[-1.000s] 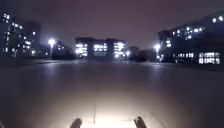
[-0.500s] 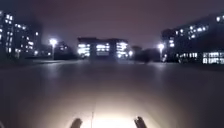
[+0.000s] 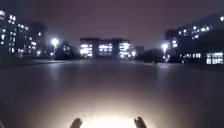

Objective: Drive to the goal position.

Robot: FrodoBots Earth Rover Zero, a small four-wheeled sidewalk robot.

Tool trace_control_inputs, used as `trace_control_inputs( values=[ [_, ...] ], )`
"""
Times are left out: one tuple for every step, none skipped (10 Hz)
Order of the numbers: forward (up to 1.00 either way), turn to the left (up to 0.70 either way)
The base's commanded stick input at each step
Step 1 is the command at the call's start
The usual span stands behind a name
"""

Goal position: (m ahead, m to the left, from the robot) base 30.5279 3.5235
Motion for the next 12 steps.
trace_control_inputs(
  values=[
    [1.0, 0.0],
    [1.0, 0.0],
    [1.0, 0.0],
    [1.0, 0.0],
    [1.0, 0.0],
    [1.0, 0.0],
    [1.0, 0.0],
    [1.0, 0.0],
    [1.0, 0.0],
    [1.0, 0.0],
    [1.0, 0.0],
    [1.0, 0.0]
  ],
)
